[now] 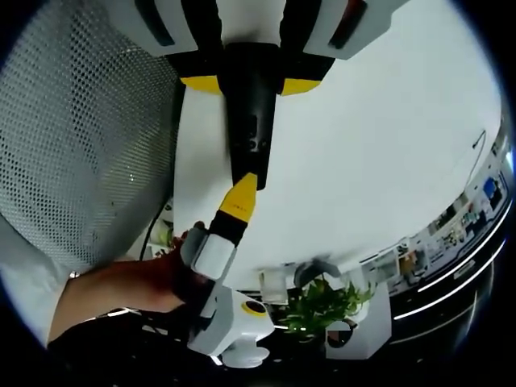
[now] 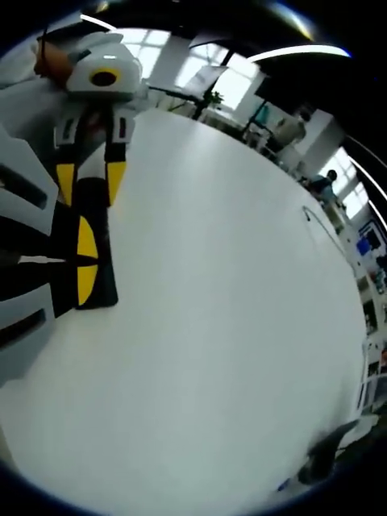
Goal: Press the specified remote control buttons in sequence, fully releasing each button before pressing the next.
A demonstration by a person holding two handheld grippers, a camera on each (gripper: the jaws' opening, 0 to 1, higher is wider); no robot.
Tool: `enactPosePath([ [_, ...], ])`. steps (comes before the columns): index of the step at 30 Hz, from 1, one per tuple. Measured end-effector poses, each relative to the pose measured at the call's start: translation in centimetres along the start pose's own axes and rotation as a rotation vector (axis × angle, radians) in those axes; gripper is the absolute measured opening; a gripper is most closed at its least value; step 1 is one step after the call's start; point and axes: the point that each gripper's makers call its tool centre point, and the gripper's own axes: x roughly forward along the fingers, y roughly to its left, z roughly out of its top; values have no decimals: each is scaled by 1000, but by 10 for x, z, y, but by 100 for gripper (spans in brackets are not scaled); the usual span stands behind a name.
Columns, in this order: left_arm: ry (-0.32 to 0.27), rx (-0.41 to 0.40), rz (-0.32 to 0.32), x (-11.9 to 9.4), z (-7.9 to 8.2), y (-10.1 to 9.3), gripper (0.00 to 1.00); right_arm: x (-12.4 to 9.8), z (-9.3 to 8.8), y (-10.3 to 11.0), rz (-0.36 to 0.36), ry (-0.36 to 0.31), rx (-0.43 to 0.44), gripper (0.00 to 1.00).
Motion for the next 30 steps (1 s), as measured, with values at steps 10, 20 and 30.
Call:
enactPosePath([
  [10, 0, 0, -1, -1, 0, 0, 25, 0, 0, 1, -16, -4, -57, 0],
  [20, -2, 7, 1, -1, 0, -1, 25, -1, 0, 2, -12, 3, -56, 0],
  [30, -2, 16, -4, -1, 1, -2, 24, -1, 0, 3, -33, 9, -95, 0],
])
